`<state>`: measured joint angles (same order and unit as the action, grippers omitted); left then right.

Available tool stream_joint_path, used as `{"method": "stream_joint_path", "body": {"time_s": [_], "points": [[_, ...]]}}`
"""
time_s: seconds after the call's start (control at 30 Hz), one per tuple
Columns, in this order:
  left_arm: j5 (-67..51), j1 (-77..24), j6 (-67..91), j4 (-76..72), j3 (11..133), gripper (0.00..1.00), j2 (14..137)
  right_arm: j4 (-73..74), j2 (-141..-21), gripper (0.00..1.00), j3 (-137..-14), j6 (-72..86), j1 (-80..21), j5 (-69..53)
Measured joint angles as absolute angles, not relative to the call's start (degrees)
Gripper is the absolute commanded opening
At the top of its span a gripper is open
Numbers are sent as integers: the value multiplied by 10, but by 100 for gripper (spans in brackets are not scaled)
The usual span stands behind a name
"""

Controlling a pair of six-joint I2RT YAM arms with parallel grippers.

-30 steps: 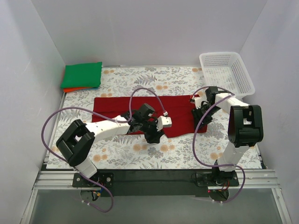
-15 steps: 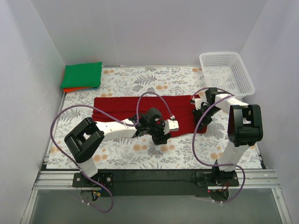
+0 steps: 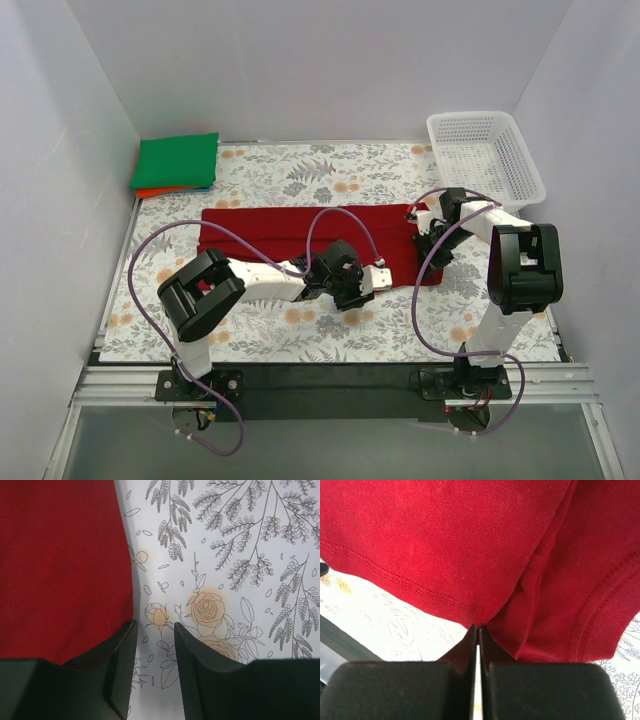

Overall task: Fold and stack the t-shirts
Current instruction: Fold the tshirt

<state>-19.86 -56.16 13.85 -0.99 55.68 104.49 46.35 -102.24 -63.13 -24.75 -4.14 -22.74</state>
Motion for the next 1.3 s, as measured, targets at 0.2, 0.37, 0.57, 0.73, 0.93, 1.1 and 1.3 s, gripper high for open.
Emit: {"method": "stream_joint_path", "body": {"time_s": [0.2, 0.37, 0.57, 0.73, 0.93, 1.1, 1.3], "points": [[-199, -574, 123, 7, 557, 30, 1029, 465, -1020, 1, -632, -246, -41, -233], [-200, -576, 104, 17, 563, 29, 1010, 469, -1017, 1, -634, -245, -41, -240], [-203, -576, 86, 30, 563, 29, 1006, 472, -1017, 1, -641, -243, -41, -244], [-198, -573, 55, 20, 563, 30, 1010, 477, -1017, 1, -641, -243, -41, -246], [-194, -567, 29, -3, 563, 28, 1035, 477, -1016, 1, -641, -243, -41, -247], [-190, -564, 18, -20, 563, 19, 1056, 479, -1016, 1, -641, -242, -41, -251], [-185, -555, 13, -25, 563, 0, 1058, 484, -1016, 1, -647, -242, -41, -257]]}}
